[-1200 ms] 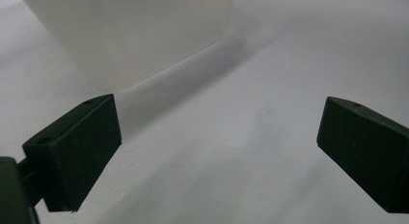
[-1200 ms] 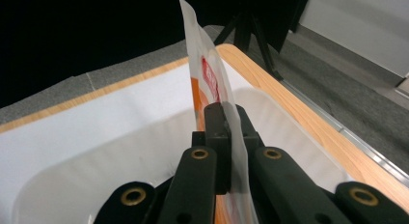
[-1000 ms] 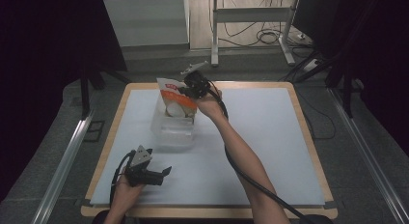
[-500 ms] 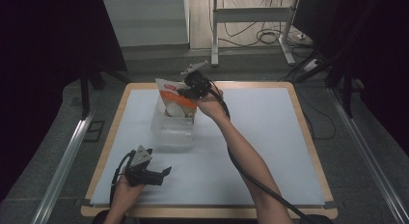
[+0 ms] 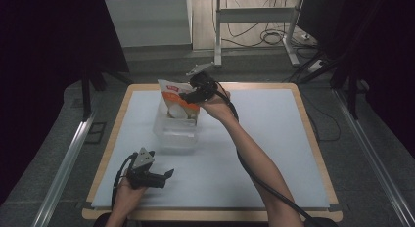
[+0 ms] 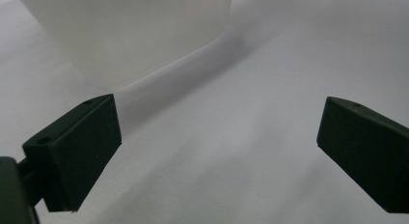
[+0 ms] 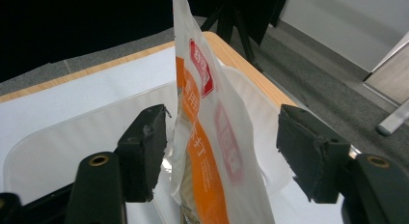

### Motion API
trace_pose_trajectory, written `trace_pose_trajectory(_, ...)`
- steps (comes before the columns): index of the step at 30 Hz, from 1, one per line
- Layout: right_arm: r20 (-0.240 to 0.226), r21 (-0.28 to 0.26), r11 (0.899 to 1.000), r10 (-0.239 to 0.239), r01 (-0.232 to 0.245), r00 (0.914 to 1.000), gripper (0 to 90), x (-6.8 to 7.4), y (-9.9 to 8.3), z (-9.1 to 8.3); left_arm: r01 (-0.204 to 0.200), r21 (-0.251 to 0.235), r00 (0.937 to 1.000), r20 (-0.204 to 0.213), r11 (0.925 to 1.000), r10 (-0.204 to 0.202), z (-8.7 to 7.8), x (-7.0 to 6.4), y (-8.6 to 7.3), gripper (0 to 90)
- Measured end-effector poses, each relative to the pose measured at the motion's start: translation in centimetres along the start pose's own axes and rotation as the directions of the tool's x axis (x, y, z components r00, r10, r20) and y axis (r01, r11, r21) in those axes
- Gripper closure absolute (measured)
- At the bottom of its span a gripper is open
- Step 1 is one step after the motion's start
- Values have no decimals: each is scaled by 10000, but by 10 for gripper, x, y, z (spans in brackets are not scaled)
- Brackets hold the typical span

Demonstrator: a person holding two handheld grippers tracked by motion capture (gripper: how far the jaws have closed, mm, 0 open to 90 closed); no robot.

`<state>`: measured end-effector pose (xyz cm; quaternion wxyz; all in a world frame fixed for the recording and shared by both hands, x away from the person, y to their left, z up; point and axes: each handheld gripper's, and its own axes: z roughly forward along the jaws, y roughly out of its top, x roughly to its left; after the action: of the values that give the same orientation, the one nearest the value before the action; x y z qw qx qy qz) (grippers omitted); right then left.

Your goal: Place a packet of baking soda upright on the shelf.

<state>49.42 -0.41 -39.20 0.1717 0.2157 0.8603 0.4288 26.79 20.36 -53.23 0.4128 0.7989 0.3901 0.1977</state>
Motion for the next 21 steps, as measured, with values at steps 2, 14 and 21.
trace_pose_trajectory(2, 126, -76, 9999, -73, 74, 9999, 299, 1, 0, -4, -13, 6, 10000, -5, 10000, 13, 0, 0, 0, 17)
trace_pose_trajectory(14, 87, -267, 9994, -200, 202, 9998, 209, 6, -6, -20, -22, -3, 10000, -35, 10000, 22, 0, -1, 0, 18)
trace_pose_trajectory(21, -242, -180, 9996, -201, 197, 9995, 159, 8, -16, -28, -32, 11, 10000, -52, 10000, 32, 0, -1, 0, 17)
